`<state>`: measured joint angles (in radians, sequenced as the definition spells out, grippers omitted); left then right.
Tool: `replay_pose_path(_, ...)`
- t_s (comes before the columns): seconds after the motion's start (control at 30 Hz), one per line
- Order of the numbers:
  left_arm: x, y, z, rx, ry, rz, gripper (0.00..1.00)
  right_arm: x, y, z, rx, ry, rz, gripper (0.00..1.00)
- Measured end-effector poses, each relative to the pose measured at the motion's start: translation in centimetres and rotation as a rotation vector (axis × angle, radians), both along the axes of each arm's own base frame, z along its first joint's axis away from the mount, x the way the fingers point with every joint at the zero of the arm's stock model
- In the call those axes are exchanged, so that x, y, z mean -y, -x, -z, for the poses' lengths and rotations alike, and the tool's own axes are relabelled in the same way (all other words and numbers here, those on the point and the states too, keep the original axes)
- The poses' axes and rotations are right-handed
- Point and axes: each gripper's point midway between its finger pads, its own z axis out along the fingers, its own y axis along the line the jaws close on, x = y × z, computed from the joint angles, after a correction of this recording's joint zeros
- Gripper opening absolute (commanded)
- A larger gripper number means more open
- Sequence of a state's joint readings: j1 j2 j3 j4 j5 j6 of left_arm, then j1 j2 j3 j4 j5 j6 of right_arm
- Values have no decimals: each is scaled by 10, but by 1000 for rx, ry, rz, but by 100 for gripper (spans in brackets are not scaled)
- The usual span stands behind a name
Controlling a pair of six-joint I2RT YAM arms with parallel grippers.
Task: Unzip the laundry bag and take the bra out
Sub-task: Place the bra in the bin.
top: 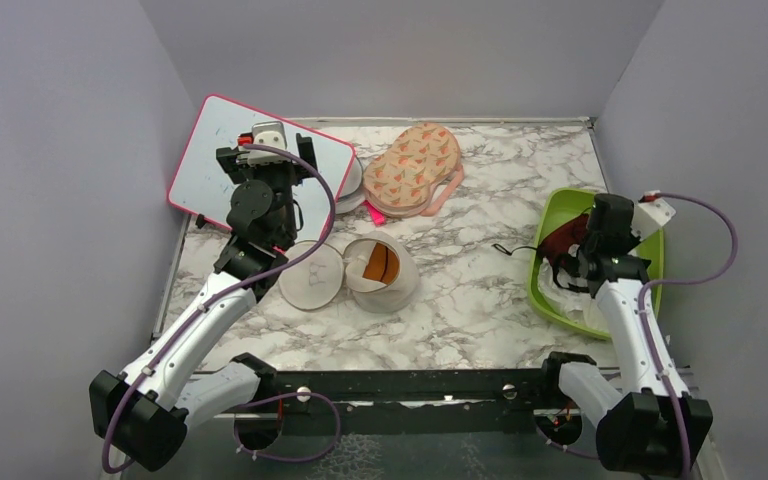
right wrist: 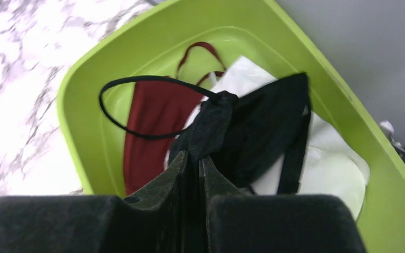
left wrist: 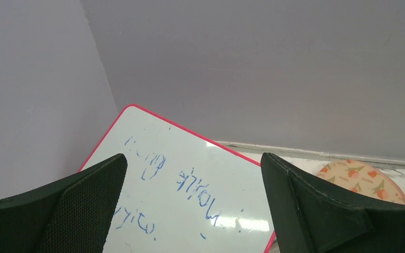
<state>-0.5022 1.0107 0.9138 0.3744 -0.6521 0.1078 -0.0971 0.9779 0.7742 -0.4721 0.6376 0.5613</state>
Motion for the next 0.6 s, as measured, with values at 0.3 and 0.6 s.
replay_pose_path(0.3, 9, 2, 0, -1, -2, 23, 93, 23, 36, 11, 50, 1, 145, 57)
replay_pose_path(0.6, 12, 3, 0, -2, -7, 32, 93, 14, 38, -92, 217, 63, 80, 82)
